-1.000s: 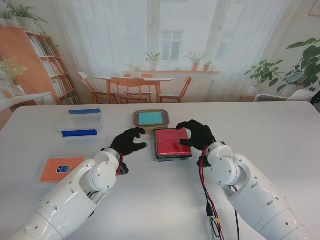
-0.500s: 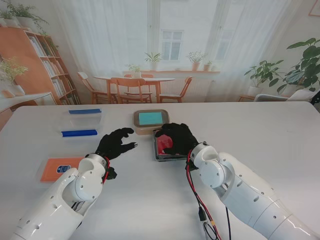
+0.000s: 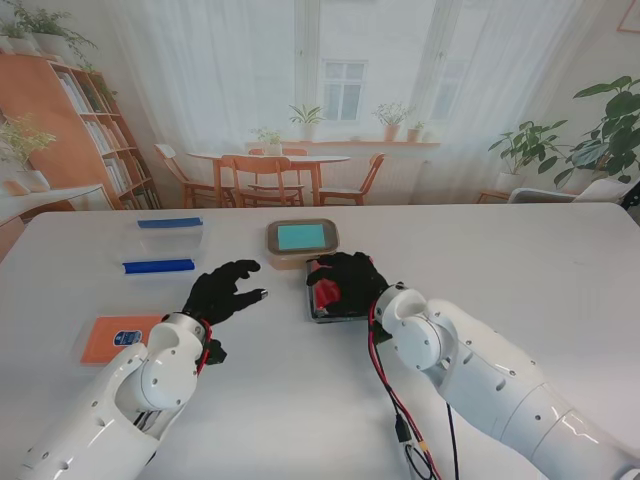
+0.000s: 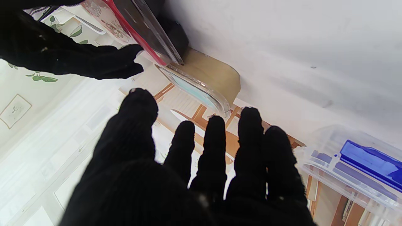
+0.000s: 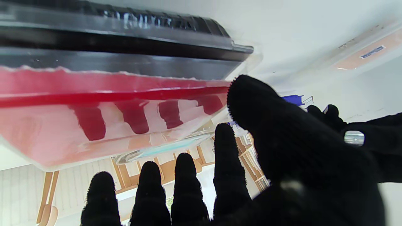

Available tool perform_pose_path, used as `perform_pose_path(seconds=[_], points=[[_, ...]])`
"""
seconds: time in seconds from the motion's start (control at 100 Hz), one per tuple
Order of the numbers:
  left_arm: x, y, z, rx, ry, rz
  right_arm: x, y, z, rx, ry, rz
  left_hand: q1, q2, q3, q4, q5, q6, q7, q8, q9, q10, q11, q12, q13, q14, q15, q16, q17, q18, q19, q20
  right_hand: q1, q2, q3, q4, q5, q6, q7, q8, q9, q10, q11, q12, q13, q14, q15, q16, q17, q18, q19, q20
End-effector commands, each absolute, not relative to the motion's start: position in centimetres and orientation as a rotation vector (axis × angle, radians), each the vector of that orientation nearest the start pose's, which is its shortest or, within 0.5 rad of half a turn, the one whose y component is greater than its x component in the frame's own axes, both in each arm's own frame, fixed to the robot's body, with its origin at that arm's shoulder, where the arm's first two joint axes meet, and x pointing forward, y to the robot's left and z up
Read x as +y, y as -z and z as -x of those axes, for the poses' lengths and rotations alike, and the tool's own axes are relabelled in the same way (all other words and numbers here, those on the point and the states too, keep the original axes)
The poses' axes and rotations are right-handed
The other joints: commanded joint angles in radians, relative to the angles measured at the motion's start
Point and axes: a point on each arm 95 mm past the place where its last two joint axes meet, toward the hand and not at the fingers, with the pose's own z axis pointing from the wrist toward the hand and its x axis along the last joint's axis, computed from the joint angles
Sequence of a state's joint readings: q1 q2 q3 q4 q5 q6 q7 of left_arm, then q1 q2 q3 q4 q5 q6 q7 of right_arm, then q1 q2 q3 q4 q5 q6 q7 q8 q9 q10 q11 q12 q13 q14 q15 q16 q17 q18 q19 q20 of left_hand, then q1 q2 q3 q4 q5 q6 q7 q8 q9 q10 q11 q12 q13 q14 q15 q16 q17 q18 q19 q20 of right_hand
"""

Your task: Pair container bodies with their lids

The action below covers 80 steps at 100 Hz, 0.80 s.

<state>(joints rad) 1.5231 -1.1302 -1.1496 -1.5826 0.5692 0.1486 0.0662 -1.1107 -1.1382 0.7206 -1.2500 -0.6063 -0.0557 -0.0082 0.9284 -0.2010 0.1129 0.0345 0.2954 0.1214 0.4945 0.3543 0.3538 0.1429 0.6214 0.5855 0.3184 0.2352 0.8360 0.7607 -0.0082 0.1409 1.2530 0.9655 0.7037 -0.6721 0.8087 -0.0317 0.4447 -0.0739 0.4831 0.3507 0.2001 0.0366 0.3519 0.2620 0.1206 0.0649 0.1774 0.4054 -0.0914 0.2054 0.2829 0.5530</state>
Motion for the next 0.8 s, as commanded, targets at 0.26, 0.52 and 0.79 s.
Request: perform_pose_path(seconds=[0.26, 0.52, 0.79], points=[[-2.0, 33.1, -40.9, 1.208, 1.638, 1.684, 10.3, 35.0, -46.7, 1.812, -1.637, -1.334, -0.006, 0.019, -0.030, 0.023, 0.009, -0.028, -0.021, -0.007, -0.011, 0.002, -0.020, -0.005, -0.029, 0.005, -0.021, -0.016, -0.016, -0.005, 0.005, -0.007, -0.012, -0.037, 0.020, -0.026, -0.001, -0.046, 0.022, 0.011, -0.022, -0.026, 0.000, 0.033, -0.026, -0.018, 0.007, 0.021, -0.021, -0.024, 0.018, 0.060], [-2.1, 33.1, -40.9, 1.208, 1.635, 1.696, 10.8, 35.6, -46.7, 1.865, -1.598, -1.328, -0.006, 0.019, -0.031, 0.024, 0.008, -0.026, -0.024, -0.005, -0.012, 0.003, -0.021, -0.004, -0.029, 0.005, -0.020, -0.015, -0.016, -0.005, 0.007, -0.007, -0.006, -0.034, 0.019, -0.026, 0.032, -0.039, 0.033, 0.022, -0.022, -0.029, 0.008, 0.042, -0.022, -0.013, 0.029, 0.025, -0.027, -0.025, 0.045, 0.093], [-2.1, 33.1, -40.9, 1.208, 1.636, 1.699, 10.6, 36.0, -46.7, 1.885, -1.535, -1.324, -0.006, 0.020, -0.032, 0.024, 0.009, -0.028, -0.025, -0.002, -0.011, 0.003, -0.021, -0.004, -0.029, 0.005, -0.019, -0.015, -0.015, -0.005, 0.008, -0.008, 0.001, -0.032, 0.019, -0.024, 0.066, -0.015, 0.036, 0.035, -0.024, -0.032, 0.001, 0.046, -0.021, -0.009, 0.051, 0.026, -0.036, -0.023, 0.073, 0.135]])
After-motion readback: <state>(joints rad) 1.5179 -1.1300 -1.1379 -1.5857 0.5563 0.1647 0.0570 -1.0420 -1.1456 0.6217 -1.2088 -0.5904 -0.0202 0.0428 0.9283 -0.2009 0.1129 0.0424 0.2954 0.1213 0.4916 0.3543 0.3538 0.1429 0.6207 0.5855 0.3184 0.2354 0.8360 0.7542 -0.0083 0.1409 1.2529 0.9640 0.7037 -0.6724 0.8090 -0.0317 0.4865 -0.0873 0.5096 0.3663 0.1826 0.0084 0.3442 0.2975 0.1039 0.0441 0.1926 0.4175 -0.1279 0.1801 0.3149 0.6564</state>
